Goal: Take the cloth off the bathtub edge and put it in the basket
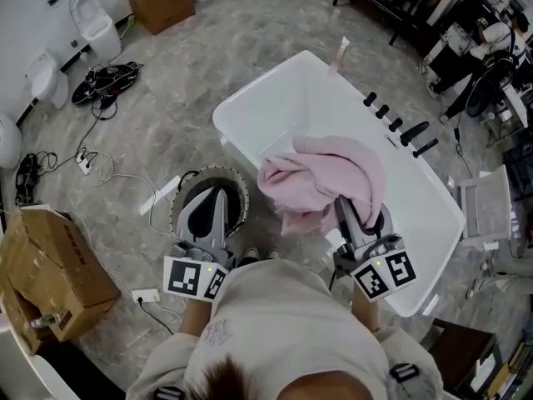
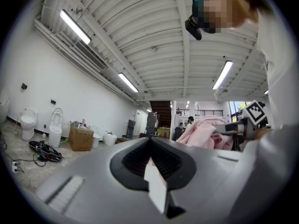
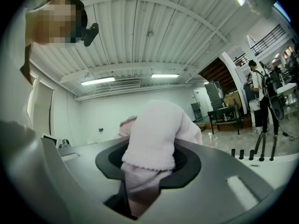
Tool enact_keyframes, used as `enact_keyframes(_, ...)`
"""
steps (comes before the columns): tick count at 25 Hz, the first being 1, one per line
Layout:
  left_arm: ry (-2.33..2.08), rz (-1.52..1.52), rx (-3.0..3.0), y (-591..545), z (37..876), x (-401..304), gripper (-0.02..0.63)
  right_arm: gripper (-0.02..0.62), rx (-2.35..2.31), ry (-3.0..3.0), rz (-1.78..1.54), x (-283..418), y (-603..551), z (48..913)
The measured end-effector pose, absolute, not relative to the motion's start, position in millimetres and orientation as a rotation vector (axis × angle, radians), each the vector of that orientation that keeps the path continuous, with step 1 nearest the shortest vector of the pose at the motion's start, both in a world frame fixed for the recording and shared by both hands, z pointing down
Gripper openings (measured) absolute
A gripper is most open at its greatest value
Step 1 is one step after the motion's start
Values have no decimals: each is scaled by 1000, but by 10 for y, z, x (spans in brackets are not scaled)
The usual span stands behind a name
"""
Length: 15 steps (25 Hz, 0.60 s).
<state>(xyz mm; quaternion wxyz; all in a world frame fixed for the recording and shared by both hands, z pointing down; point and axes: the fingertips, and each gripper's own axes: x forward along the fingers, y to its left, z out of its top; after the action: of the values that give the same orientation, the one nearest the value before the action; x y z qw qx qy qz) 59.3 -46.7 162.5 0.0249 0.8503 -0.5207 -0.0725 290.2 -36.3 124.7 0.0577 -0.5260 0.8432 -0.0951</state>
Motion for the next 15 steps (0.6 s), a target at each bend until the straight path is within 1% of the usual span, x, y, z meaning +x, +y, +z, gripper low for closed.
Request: enact_keyframes(15,-1644,-208,2612,-337,1674,658,13,143,-1576,2576,-298,2958,-288,1346)
